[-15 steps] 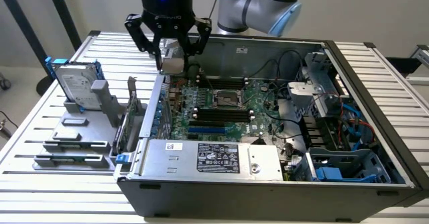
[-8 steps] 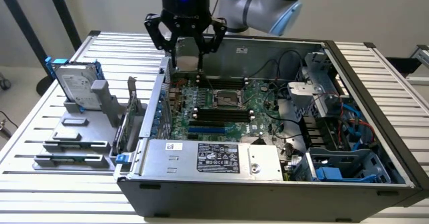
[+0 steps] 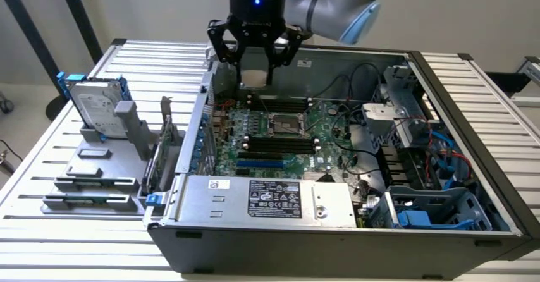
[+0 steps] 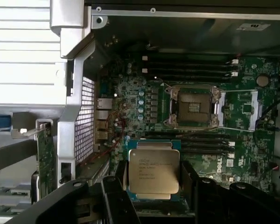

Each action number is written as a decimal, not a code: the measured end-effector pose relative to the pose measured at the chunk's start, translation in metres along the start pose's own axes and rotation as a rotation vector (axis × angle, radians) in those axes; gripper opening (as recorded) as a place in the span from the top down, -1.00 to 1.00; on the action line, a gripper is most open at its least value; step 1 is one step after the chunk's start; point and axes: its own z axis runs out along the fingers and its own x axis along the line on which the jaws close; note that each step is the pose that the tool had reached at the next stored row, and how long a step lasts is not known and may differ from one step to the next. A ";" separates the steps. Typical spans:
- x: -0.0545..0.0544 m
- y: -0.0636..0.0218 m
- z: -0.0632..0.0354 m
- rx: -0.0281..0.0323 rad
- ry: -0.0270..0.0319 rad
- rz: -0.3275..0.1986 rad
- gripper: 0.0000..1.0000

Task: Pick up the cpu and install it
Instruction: 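Pick up the cpu and move it towards the insertion slot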

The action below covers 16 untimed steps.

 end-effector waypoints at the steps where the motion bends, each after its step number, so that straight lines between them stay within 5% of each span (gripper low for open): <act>1: -0.004 0.0030 0.0019 0.0000 0.0000 0.000 -0.09; 11: -0.040 0.0316 0.0207 -0.0001 0.0003 0.000 -0.09; 16: -0.060 0.0386 0.0298 -0.0002 0.0002 0.000 -0.09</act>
